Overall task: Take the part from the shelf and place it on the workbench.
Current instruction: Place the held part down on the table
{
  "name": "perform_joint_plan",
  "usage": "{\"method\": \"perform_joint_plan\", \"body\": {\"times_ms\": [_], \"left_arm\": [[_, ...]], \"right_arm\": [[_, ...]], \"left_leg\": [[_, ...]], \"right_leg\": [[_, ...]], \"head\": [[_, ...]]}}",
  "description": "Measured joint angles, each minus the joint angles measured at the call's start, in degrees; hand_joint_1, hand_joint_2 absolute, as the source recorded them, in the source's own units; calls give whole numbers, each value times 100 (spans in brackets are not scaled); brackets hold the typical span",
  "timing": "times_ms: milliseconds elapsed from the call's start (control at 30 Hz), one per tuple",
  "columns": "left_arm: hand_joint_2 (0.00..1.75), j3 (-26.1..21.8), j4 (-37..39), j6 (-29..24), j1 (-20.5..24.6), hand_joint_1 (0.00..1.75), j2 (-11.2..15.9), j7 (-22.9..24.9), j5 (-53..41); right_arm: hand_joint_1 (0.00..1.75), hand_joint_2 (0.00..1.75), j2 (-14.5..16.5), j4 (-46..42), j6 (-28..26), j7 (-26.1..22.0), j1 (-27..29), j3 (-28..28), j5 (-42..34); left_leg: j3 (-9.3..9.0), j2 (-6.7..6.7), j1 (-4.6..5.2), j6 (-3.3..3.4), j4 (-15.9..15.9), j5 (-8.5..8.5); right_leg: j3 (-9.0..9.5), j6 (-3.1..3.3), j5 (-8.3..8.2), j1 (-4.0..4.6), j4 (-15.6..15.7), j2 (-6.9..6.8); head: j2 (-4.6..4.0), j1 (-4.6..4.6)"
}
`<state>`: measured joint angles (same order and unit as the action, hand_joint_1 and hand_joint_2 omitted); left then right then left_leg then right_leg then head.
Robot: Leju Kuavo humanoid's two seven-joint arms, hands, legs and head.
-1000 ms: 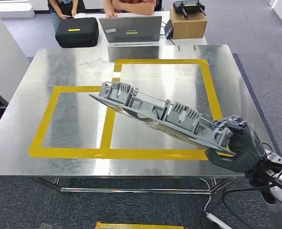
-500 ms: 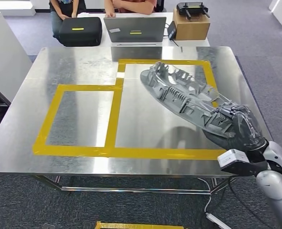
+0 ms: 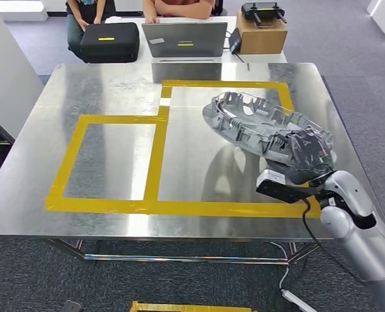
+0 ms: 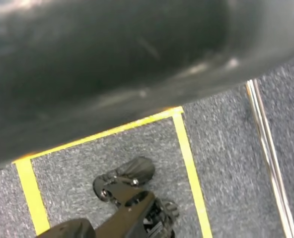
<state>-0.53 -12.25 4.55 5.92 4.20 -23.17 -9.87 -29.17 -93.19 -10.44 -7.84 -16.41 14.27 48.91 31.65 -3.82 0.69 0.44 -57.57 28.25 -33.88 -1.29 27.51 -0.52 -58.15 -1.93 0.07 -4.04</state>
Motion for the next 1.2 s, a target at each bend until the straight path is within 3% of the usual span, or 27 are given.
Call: {"method": "perform_joint_plan", "body": {"times_ms": [267, 1000, 1133, 1200], "left_arm": [[0, 90, -28, 76, 81, 0, -13, 99, -93], [0, 139, -39, 177, 121, 0, -40, 180, -181], [0, 142, -39, 177, 122, 0, -44, 180, -196], [0, 143, -40, 175, 123, 0, -46, 177, -208]], "right_arm": [[175, 175, 257, 1095, -4, 256, -708, 711, 360], [175, 175, 587, 1944, -61, 426, -1190, 1424, 550], [0, 175, 607, 2004, -72, 439, -1222, 1480, 554], [0, 175, 627, 2033, -72, 451, -1241, 1500, 553]], "left_leg": [[0, 3, 0, 3, 0, -5], [3, 4, 0, 3, -3, -6], [3, 4, 0, 3, -3, -5], [3, 4, 0, 3, -3, -5]], "right_leg": [[-1, 0, 0, 1, -1, -4], [-1, 0, -2, 0, -1, -5], [-1, 0, -2, 0, -1, -4], [-1, 0, -2, 0, -1, -4]], "head": [[0, 1], [0, -1], [0, -1], [0, -1]]}}
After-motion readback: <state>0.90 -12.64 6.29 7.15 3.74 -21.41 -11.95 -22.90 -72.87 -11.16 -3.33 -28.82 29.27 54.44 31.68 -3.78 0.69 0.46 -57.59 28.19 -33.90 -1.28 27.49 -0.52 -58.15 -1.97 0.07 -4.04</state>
